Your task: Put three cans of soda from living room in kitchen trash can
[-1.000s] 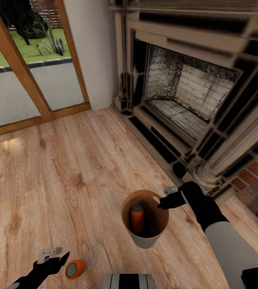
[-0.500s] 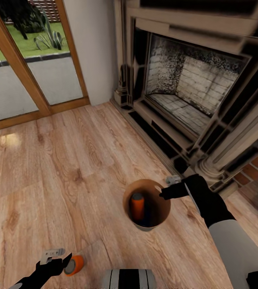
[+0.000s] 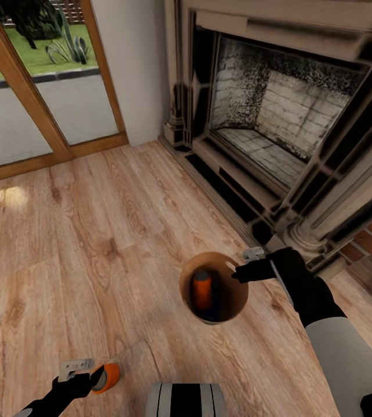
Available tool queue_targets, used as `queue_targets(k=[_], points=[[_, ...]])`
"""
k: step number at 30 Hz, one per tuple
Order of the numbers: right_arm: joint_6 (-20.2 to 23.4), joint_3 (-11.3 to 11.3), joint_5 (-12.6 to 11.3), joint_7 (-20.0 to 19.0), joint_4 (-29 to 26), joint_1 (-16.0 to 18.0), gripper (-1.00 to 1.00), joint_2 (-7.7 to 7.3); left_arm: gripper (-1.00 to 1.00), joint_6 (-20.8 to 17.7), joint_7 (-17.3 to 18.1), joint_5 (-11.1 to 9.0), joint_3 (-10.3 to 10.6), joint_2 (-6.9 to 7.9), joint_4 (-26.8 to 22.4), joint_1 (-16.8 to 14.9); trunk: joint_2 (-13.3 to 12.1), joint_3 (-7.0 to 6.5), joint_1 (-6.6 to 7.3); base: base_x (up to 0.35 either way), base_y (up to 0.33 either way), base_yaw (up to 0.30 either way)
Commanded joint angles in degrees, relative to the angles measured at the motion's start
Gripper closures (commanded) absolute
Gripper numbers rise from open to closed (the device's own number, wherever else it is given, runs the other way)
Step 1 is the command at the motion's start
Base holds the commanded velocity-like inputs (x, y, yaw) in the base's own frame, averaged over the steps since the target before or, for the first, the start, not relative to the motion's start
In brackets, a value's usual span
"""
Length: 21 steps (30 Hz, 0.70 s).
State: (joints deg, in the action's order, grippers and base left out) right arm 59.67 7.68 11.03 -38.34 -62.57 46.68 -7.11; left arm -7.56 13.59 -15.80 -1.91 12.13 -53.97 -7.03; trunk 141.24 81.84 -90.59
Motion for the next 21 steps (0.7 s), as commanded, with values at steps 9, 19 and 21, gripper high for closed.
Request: queue_targets(k=[9,19,21], points=[[0.3,-1.8,-1.0,-0.2,-0.8,-0.2,1.00,0.13,-1.00,0.0,0.0,-0.1,0.7,-0.02,0.0,0.0,0.4,0.33,-0.21,0.000,0.000,0.000],[0.3,-1.9,-1.0,-0.2,-1.8,-0.3,1.00,0.12,-1.00,0.0,0.1,0.0,0.9,-0.04,-0.1,0.0,2.0,1.94,-1.19,0.000,0.000,0.000],[0.3,-1.9,-1.0,-0.2,-1.9,-0.3,1.00,0.10,-1.00,0.0,0.2,0.0,0.9,-0.03,-0.1,0.0,2.0,1.94,-1.19,0.000,0.000,0.000]])
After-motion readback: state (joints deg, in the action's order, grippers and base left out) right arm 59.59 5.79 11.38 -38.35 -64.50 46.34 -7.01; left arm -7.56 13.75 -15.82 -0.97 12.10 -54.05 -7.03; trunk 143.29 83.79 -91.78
